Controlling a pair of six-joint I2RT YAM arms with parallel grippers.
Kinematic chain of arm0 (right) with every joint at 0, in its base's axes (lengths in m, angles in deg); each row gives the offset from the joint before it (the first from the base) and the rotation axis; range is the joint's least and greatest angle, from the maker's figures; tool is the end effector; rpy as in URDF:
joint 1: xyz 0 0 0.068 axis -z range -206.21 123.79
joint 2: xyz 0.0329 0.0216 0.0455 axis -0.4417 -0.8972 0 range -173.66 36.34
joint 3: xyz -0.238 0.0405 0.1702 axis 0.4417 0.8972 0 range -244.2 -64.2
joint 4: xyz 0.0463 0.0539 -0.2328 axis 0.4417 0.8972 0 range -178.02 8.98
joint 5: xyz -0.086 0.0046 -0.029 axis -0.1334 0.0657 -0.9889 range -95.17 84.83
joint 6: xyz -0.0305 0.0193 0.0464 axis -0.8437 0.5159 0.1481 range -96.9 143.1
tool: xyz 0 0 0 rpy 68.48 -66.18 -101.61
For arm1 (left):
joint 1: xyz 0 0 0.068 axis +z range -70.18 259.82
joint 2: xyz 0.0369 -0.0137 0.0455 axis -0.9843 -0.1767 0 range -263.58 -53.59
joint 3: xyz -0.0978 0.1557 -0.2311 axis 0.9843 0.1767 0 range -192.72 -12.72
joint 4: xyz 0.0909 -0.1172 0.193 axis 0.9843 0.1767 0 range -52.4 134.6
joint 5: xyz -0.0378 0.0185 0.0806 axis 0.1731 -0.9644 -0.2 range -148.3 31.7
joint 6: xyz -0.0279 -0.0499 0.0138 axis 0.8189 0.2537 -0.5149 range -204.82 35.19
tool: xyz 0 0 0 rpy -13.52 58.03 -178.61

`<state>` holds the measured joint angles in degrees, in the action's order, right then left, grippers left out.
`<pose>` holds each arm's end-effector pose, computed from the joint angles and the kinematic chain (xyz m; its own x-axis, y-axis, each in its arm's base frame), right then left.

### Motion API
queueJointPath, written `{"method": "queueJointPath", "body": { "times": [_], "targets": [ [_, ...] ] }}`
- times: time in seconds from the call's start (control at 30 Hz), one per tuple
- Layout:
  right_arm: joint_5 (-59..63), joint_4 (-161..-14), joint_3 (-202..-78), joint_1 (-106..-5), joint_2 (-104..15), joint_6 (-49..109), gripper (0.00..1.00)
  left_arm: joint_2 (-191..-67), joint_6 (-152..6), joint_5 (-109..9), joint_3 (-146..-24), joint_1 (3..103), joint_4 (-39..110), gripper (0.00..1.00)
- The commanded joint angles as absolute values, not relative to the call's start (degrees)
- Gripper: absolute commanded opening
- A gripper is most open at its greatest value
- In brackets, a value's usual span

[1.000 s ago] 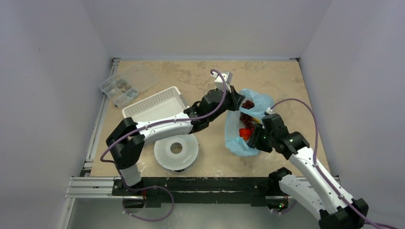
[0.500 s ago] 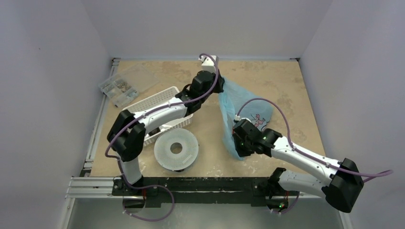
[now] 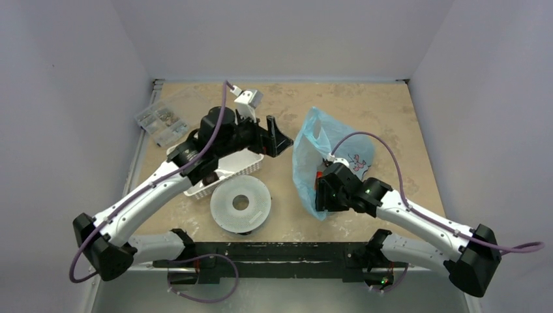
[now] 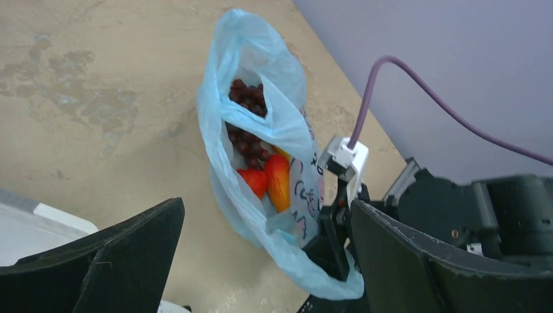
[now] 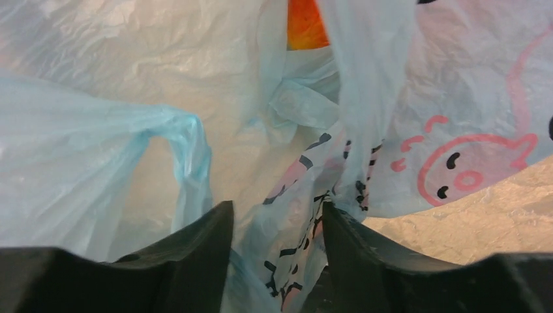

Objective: Take the fake fruits out of the plastic bag

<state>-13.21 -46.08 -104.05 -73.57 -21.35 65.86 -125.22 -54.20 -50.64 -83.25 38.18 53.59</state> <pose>0.1113 0.1122 0.2439 -0.8919 0.0238 -0.4516 -0.1025 0.9620 0.2531 0.1960 -0.1820 0.4075 -0.5729 -0.1659 -0.8026 0.5368 0.6640 -0.5205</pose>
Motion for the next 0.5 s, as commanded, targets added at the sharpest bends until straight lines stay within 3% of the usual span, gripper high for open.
{"method": "queueJointPath", "body": {
  "times": [0.0,0.17,0.33,0.37,0.47],
  "targets": [
    [-14.2,-47.3,-105.9,-73.9,-17.3,68.3,0.55,-119.9,-50.3,-45.5,-75.5,36.3,55.1,1.00],
    [-17.6,-45.5,-106.2,-73.9,-14.8,71.3,0.63,-124.6,-45.4,-54.7,-72.0,28.0,52.7,1.00],
    [-22.7,-41.2,-107.5,-73.9,-11.6,75.1,0.89,-135.1,-44.9,-57.9,-76.1,23.1,53.0,1.00],
    [-23.7,-40.7,-107.5,-73.9,-10.7,75.8,0.93,-136.8,-44.3,-58.0,-76.1,22.8,53.0,0.96],
    [-30.2,-36.1,-108.4,-73.9,-9.4,81.0,0.99,-138.4,-43.3,-63.7,-73.7,20.0,53.6,0.64]
  ]
}}
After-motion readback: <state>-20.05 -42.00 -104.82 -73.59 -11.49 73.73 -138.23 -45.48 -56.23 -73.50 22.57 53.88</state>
